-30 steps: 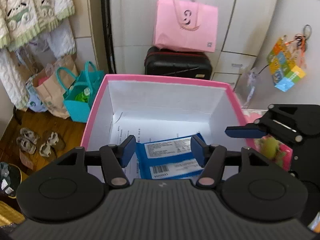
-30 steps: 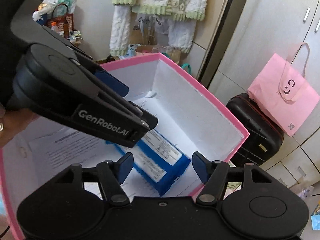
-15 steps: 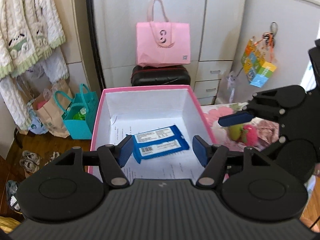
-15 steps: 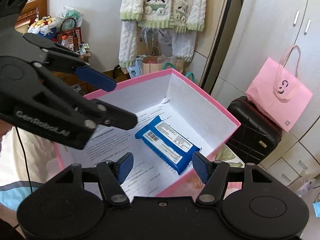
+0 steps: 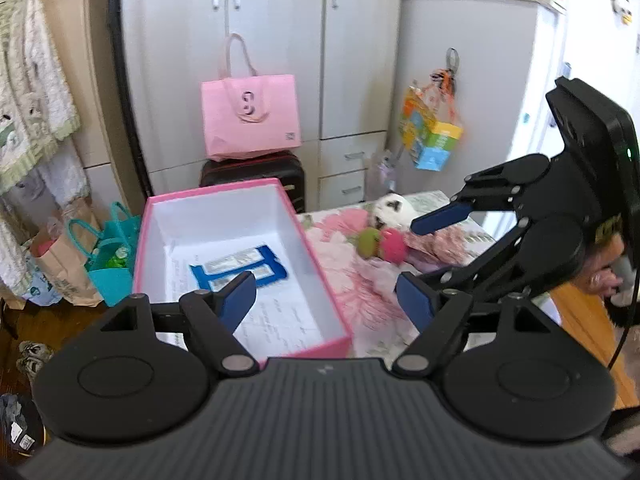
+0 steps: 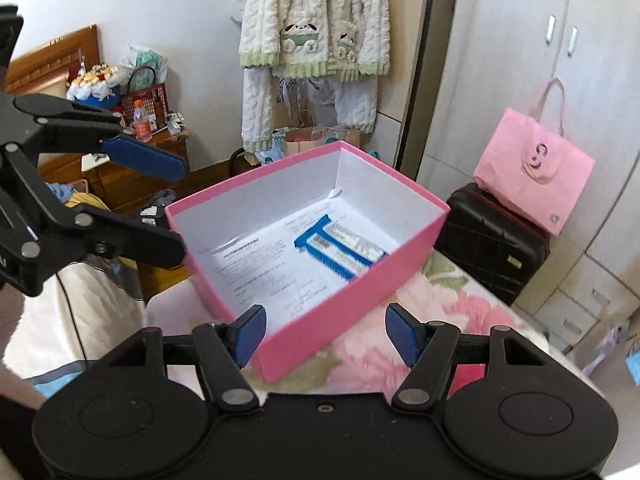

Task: Organize soft objects
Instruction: 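Move the left tool to the white tissue pack while the right tool reaches the orange sponge, then grasp the white tissue pack with the left tool while the right tool grasps the orange sponge, then carry the tissue pack with the left tool while the right tool drops the sponge into the shoebox, then release the white tissue pack into the shoebox with the left tool, then move both tools back from the shoebox toward the plush items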

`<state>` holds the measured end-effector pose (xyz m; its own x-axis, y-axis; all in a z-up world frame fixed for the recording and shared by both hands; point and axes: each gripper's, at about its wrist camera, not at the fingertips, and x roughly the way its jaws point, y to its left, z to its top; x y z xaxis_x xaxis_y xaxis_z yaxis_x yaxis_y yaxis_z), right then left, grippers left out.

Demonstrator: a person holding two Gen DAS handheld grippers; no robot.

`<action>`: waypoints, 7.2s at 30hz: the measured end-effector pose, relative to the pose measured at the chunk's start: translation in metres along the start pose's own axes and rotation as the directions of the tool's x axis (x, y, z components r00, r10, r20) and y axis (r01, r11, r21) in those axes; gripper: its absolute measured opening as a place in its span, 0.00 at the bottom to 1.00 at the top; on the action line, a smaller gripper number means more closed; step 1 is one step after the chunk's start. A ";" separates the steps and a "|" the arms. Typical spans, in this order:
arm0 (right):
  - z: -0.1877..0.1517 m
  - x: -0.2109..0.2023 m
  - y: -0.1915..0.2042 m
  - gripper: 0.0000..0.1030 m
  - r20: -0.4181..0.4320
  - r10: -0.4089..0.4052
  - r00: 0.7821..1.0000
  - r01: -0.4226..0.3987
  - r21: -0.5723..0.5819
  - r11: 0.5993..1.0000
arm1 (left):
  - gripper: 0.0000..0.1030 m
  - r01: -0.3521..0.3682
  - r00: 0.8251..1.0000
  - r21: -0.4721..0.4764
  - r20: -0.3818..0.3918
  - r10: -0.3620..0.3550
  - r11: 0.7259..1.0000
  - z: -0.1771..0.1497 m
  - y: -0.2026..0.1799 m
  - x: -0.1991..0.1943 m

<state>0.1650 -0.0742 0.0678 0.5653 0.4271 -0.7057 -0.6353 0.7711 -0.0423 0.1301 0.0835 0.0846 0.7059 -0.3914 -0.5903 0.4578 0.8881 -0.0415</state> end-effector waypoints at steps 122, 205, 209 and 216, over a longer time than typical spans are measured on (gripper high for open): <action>-0.126 -0.021 0.046 0.45 0.123 0.089 0.988 -0.095 0.040 0.995 | 0.79 0.045 0.989 -0.040 -0.141 -0.051 0.998 -0.107 -0.052 0.042; 0.007 0.007 -0.011 0.62 0.108 0.051 0.993 -0.053 0.015 0.998 | 0.93 -0.166 0.984 0.058 -0.051 0.169 0.984 -0.005 0.026 0.044; -0.008 -0.013 -0.005 0.62 0.120 0.021 0.993 -0.021 -0.002 1.000 | 0.93 -0.180 0.983 0.083 -0.032 0.183 0.980 -0.008 0.009 0.032; -0.049 -0.045 -0.009 0.62 0.124 -0.055 0.991 0.054 0.006 0.999 | 0.93 -0.142 0.989 0.132 -0.015 0.145 0.981 -0.013 -0.017 0.019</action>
<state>0.1193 -0.1234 0.0656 0.6602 0.4395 -0.6091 -0.6004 0.7960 -0.0764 0.1283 0.0646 0.0635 0.7568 -0.2547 -0.6019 0.4200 0.8952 0.1493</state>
